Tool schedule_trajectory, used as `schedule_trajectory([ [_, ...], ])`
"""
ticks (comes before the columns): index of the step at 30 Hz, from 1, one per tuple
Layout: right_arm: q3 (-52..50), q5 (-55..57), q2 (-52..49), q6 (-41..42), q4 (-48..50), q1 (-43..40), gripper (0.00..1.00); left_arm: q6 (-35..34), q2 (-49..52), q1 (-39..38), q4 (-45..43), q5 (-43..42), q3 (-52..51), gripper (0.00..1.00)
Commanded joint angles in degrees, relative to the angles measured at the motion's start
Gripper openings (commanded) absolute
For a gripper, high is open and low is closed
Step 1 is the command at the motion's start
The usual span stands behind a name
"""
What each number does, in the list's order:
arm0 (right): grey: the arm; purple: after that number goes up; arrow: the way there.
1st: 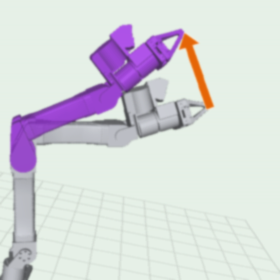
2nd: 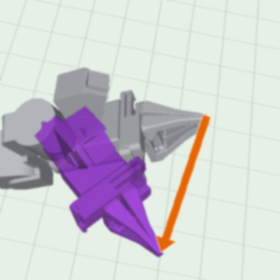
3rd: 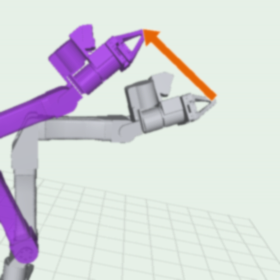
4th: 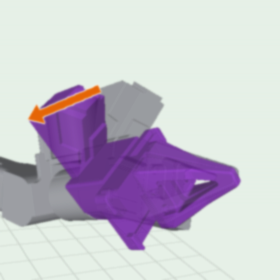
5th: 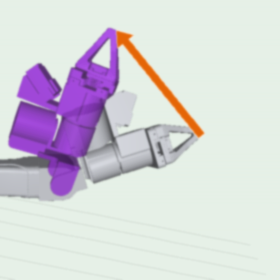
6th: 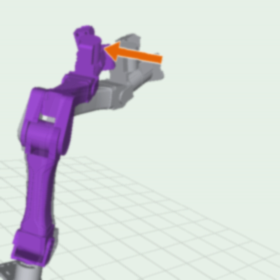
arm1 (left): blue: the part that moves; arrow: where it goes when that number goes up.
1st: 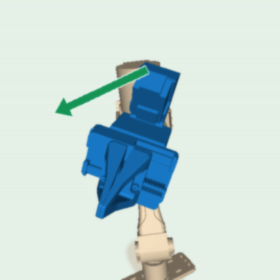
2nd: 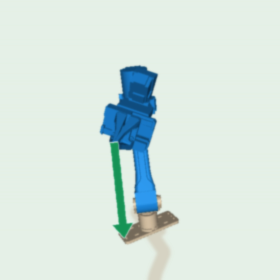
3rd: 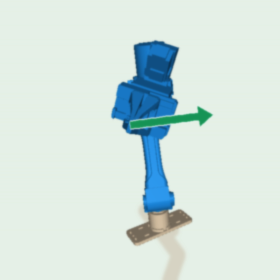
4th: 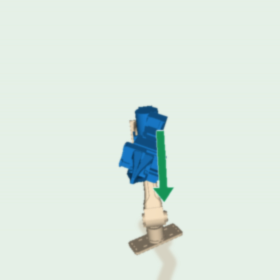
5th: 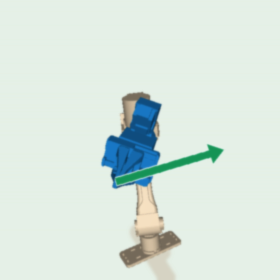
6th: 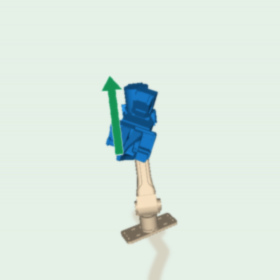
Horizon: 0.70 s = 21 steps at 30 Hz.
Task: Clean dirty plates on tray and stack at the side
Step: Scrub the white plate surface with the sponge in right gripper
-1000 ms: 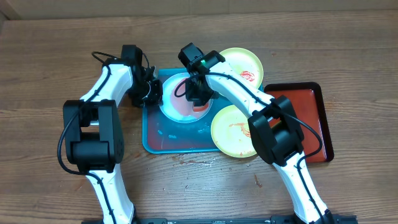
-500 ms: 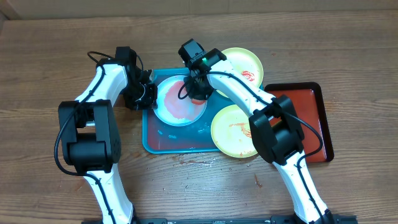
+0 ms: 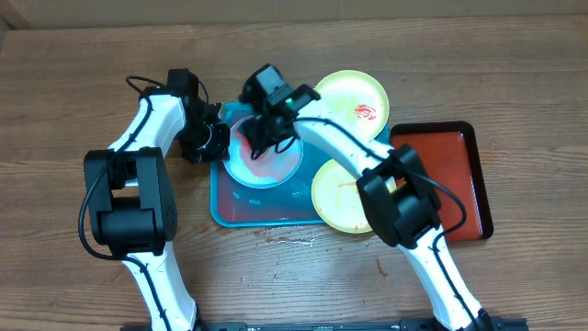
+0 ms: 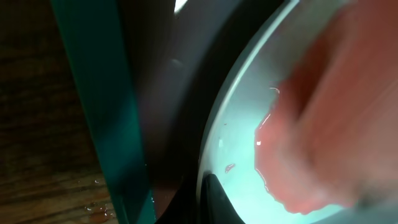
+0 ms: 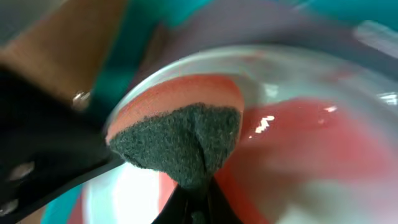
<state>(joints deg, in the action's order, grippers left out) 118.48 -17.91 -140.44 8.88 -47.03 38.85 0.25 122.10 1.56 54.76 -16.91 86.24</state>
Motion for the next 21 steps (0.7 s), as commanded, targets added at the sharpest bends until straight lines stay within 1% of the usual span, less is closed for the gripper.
schedule_trajectory([
  [1,-0.26,-4.22,-0.81,-0.31,-2.32,1.22,0.04,1.86,1.36,0.66,0.00,6.56,-1.51,0.04],
  [8,-0.24,-3.78,-0.39,1.57,-10.36,0.59,0.04,0.59,1.36,0.76,0.02,6.80,-1.51,0.04],
  [10,-0.24,-0.74,0.09,2.78,-13.05,0.55,0.04,0.11,1.36,0.76,0.00,6.82,-1.49,0.04],
  [11,-0.24,1.66,0.31,3.82,-14.16,0.55,0.04,-0.07,1.36,0.76,-0.02,6.80,-1.49,0.04],
  [15,-0.24,18.01,1.55,9.33,-17.90,0.55,0.04,-0.22,1.36,0.76,0.07,7.06,-1.51,0.04],
  [16,-0.24,21.70,1.60,10.36,-18.05,0.55,0.04,-0.22,1.36,0.76,0.09,7.39,-1.51,0.04],
  [18,-0.07,33.42,1.60,12.24,-17.81,0.57,0.04,-0.22,1.36,0.76,0.39,8.55,-1.49,0.04],
  [20,-0.07,38.82,1.60,12.39,-16.83,0.57,0.04,-0.22,1.36,0.72,0.48,8.55,-1.49,0.04],
  [21,-0.07,41.35,1.60,12.24,-14.80,0.57,0.04,-0.22,1.36,0.66,0.46,8.55,-1.49,0.04],
])
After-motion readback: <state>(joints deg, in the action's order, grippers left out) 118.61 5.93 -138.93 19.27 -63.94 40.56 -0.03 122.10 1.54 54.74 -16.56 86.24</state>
